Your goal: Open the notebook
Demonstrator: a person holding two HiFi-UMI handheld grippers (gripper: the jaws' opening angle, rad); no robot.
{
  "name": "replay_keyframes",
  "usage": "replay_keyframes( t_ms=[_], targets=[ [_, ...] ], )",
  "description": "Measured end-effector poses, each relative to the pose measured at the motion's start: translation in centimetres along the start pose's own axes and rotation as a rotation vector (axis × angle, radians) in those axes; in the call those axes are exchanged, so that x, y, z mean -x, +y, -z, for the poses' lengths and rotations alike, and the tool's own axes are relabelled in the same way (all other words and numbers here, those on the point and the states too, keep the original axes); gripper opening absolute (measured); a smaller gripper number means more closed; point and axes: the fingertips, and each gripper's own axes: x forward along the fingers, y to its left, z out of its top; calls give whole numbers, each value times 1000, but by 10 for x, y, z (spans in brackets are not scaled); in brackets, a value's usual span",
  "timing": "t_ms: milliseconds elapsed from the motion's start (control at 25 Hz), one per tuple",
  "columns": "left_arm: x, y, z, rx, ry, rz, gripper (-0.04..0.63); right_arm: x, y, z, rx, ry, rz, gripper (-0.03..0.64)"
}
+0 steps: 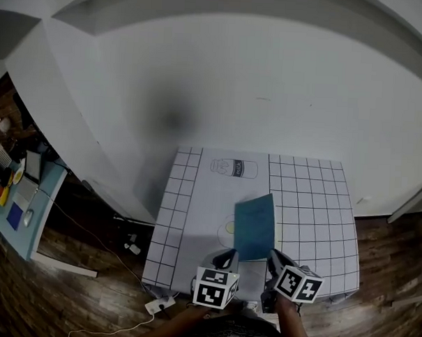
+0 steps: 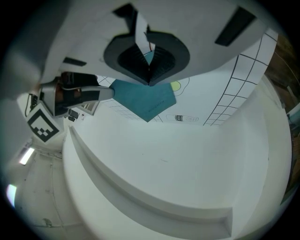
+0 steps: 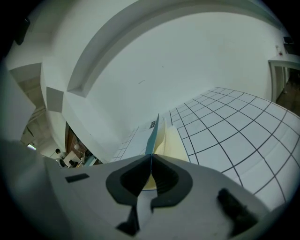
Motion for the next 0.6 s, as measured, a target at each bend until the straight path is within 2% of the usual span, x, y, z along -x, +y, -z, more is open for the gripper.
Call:
replay_keyframes(
  t_ms=[320,600],
  targets=[
    [12,14,1,0,-14,22,11,2,23,-4,33,-44,8,17],
    [19,22,-1,-2,-30,40,11,1,57,-10,109,-74,-14,16]
  ],
)
